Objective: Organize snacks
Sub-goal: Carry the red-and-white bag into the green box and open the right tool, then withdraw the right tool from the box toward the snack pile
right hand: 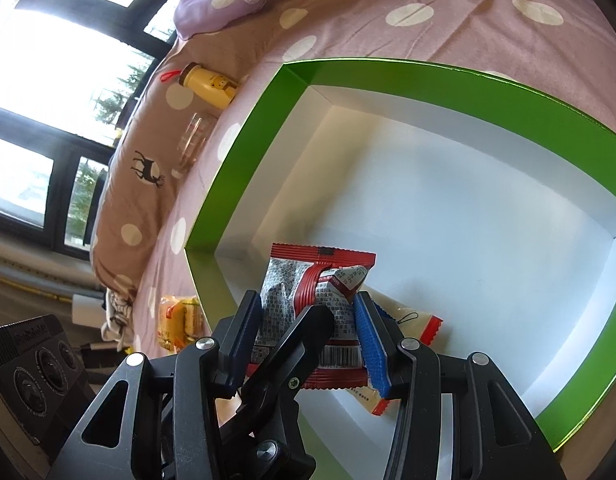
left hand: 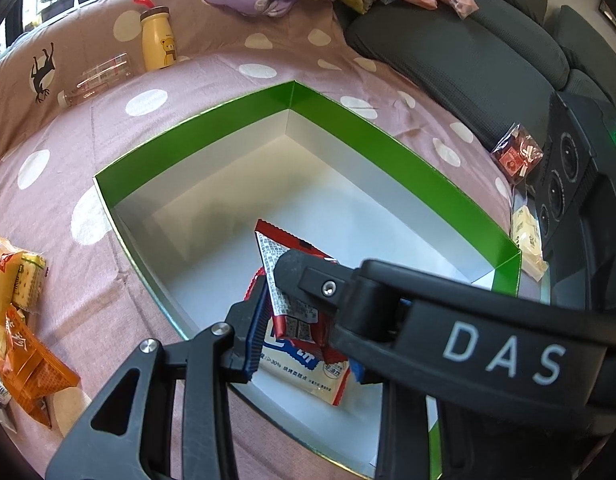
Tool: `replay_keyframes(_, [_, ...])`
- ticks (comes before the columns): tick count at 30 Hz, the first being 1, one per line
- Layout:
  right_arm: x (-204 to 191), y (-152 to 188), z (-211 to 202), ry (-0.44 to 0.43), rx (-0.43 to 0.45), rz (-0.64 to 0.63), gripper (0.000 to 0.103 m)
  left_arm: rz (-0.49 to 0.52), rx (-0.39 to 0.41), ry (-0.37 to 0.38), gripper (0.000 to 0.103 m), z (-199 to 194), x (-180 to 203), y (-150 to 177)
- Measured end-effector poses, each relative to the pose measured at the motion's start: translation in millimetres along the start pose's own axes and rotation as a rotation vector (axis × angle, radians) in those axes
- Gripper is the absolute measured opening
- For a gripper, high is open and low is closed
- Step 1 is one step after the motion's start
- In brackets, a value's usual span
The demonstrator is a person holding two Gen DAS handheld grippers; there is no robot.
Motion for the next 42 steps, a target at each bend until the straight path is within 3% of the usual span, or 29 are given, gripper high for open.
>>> replay_keyframes(6, [5,-1,4,0.009,-0.013,0.021,0.051,0.014,-0.037,-0.021,0.031,6,-2,2])
replay_keyframes(10, [2,-1,5,0.019,-0.007,-0.004,0.051,0.003,-0.042,-0.043,0.022,5,-10,3])
replay_keyframes(19, [6,-1,8,0.076,0.007,-0.029,0.051,0.046,-0.042,-0.112,0.022,5,-17,7])
replay_keyframes(28, [11,-1,14,0.170,0.021,-0.085,0.051,0.021,-0.035,-0.135,0.023,-4,-34,11])
replay_keyframes(42, [4,8,20,0.171,0.006,-0.134,0.051,0.003,0.004,-0.151,0.021,-17,-42,17])
Point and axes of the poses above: each gripper's, at about its wrist camera, not at the fingertips, and z roughly the way its jaws point, x to its right, y to its underside, the point moved 7 cm from there along z, roughly the way its jaws point, and after that the axes turned 13 degrees about x, right-handed, at the moved point
